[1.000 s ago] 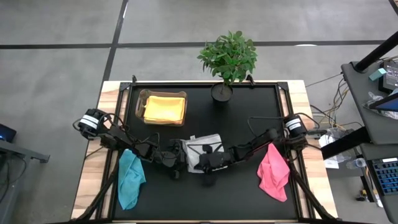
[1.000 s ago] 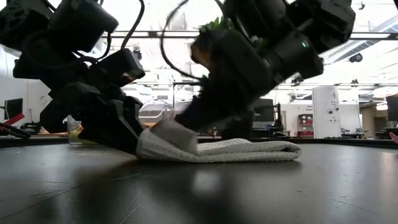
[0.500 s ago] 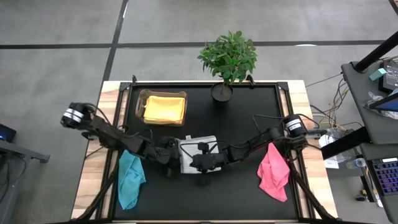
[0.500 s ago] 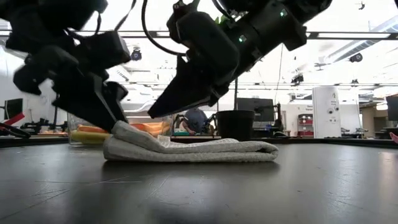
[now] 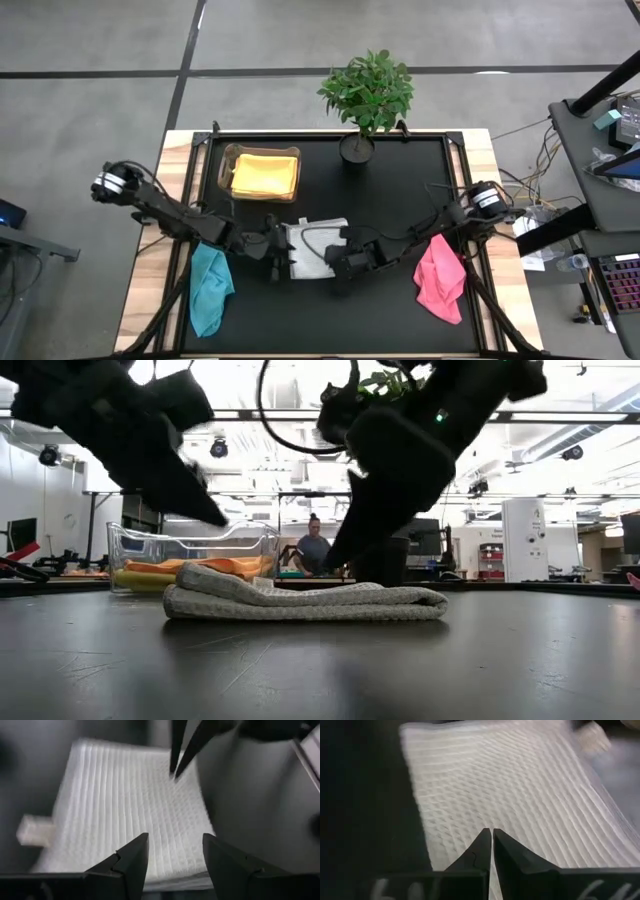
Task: Fold microfiber towels
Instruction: Put the gray towel into the transparent bin
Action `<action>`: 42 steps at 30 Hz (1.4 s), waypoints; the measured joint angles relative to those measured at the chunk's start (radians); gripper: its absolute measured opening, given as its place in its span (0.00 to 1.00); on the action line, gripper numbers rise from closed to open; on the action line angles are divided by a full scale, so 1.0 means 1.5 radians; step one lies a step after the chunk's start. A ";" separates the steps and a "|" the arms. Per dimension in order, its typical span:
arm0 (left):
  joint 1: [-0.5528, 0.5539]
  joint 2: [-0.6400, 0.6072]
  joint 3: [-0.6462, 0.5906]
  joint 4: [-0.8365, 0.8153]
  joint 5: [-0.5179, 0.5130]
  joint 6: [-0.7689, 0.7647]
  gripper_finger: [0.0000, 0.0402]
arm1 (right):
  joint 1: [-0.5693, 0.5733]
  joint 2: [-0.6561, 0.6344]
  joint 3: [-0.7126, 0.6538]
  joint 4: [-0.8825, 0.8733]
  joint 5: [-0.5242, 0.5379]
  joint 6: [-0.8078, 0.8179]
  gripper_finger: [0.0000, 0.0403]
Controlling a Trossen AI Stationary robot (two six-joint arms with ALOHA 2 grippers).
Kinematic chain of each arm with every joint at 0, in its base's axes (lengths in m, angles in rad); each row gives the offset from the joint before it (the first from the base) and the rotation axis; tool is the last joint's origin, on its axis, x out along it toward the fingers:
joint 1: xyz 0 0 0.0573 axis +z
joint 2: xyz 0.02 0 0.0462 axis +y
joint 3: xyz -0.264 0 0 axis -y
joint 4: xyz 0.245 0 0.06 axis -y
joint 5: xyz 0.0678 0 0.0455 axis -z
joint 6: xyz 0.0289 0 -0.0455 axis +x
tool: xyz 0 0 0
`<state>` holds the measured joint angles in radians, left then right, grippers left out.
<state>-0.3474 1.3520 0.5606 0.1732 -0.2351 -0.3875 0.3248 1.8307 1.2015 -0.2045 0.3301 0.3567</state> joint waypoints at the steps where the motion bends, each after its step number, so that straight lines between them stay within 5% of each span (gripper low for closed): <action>1: 0.001 0.010 0.005 -0.009 0.000 -0.050 0.43 | -0.001 -0.010 0.000 -0.021 0.001 0.035 0.03; 6: 0.001 0.004 0.023 -0.058 0.078 -0.398 0.43 | -0.016 -0.069 -0.003 -0.163 -0.110 0.244 0.04; 11: 0.001 -0.020 0.005 -0.056 0.108 -0.531 0.43 | -0.017 -0.115 -0.043 -0.191 -0.133 0.276 0.14; 17: 0.003 0.017 -0.018 -0.053 0.067 -0.648 0.49 | -0.022 -0.155 -0.128 -0.115 -0.093 0.345 0.38; 29: 0.040 0.147 -0.014 0.088 0.034 -0.673 0.69 | -0.071 -0.150 -0.280 0.165 -0.085 0.402 0.73; 42: 0.049 0.207 -0.012 0.153 0.021 -0.650 0.60 | -0.073 -0.075 -0.280 0.309 -0.087 0.406 0.73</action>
<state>-0.2741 1.6626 0.5430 0.4025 -0.2040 -1.3623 0.2152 1.7180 0.7821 0.2592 0.2000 0.9656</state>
